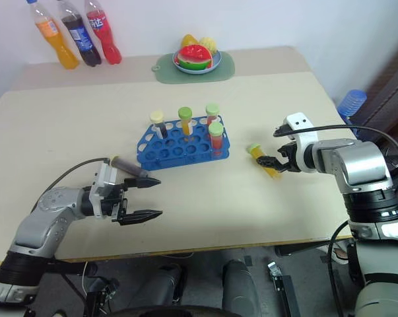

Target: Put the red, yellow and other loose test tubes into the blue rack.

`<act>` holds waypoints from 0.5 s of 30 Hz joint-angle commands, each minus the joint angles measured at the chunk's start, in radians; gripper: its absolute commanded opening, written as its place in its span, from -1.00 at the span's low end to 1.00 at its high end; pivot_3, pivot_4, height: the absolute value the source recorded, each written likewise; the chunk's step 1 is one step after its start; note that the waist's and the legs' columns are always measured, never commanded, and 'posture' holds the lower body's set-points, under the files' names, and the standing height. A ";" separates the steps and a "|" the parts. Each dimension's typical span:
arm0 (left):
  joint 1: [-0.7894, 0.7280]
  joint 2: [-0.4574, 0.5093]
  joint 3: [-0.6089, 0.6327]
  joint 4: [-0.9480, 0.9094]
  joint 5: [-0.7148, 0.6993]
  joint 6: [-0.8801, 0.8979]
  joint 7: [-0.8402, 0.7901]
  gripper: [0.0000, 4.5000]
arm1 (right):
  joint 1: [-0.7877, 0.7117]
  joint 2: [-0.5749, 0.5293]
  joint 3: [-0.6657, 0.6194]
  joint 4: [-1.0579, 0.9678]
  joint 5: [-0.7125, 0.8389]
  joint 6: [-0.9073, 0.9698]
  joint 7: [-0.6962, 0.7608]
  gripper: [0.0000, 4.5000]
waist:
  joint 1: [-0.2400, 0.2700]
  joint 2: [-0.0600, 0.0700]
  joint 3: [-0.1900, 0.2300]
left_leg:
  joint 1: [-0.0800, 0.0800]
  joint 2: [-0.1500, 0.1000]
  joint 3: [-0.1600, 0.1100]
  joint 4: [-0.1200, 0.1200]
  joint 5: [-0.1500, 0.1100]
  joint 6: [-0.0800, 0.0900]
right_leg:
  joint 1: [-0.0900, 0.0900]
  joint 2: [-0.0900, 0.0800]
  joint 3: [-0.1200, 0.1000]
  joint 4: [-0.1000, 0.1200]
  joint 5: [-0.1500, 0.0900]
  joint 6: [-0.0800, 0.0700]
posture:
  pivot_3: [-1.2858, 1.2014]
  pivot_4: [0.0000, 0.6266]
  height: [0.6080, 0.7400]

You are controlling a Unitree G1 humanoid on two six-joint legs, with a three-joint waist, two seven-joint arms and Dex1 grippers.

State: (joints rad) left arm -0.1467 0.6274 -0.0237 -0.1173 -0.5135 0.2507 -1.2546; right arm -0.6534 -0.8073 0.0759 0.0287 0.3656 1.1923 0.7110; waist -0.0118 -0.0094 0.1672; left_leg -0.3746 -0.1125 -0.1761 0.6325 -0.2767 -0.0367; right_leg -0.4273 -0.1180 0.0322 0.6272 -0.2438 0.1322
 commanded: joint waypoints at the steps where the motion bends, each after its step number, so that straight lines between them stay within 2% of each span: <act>1: 0.009 0.010 0.011 -0.037 -0.006 -0.004 0.004 1.00 | -0.037 0.022 0.020 0.018 -0.016 -0.021 -0.004 0.99 | -0.001 0.000 0.000 | 0.000 0.000 0.000 0.000 0.000 0.000 | 0.000 0.000 0.000 0.000 0.000 0.000 | 0.03 -0.52 1.00; 4: 0.009 0.011 0.010 -0.036 -0.005 -0.003 0.003 1.00 | -0.054 0.050 0.038 0.051 -0.032 -0.037 -0.015 0.99 | 0.000 0.000 0.000 | 0.000 0.000 0.000 0.000 0.000 0.000 | 0.000 0.000 0.000 0.000 0.000 0.000 | 0.03 -0.52 1.00; 5: 0.008 0.012 0.010 -0.035 -0.004 -0.004 0.002 1.00 | -0.060 0.063 0.040 0.064 -0.037 -0.043 -0.019 0.88 | 0.000 0.000 0.000 | 0.000 0.000 0.000 0.000 0.000 0.000 | 0.000 0.000 0.000 0.000 0.000 0.000 | 0.03 -0.52 1.00; 7: 0.007 0.013 0.010 -0.031 -0.003 -0.006 0.000 1.00 | -0.067 0.080 0.046 0.081 -0.048 -0.058 -0.024 0.64 | 0.000 0.000 0.000 | 0.000 0.000 0.000 0.000 0.000 0.000 | 0.000 0.000 0.000 0.000 0.000 0.000 | 0.03 -0.52 1.00; 12: 0.010 0.015 0.013 -0.027 -0.001 -0.011 -0.003 1.00 | -0.052 0.083 0.070 0.084 -0.079 -0.109 -0.019 -0.51 | 0.000 0.000 0.000 | 0.000 0.000 0.000 0.000 0.000 0.000 | 0.000 0.000 0.000 0.000 0.000 0.000 | 0.03 -0.52 1.00; 13: 0.010 0.014 0.014 -0.023 0.000 -0.013 -0.003 1.00 | -0.034 0.074 0.068 0.069 -0.093 -0.144 -0.023 -0.64 | 0.000 0.000 0.000 | 0.000 0.000 0.000 0.000 0.000 0.000 | 0.000 0.000 0.000 0.000 0.000 0.000 | 0.03 -0.52 1.00; 15: 0.011 0.013 0.017 -0.020 0.002 -0.017 -0.001 1.00 | 0.006 0.051 0.068 0.038 -0.129 -0.234 -0.029 -0.64 | 0.002 0.000 0.000 | 0.000 0.000 0.000 0.000 0.000 0.000 | 0.000 0.000 0.000 0.000 0.000 0.000 | 0.03 -0.52 1.00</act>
State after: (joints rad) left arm -0.1332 0.6291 -0.0235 -0.1247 -0.5108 0.2490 -1.2561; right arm -0.6634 -0.7287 0.1533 0.1085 0.2726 1.0355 0.6897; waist -0.0101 -0.0094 0.1672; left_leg -0.3746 -0.1126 -0.1763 0.6326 -0.2766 -0.0368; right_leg -0.4277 -0.1179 0.0322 0.6275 -0.2438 0.1321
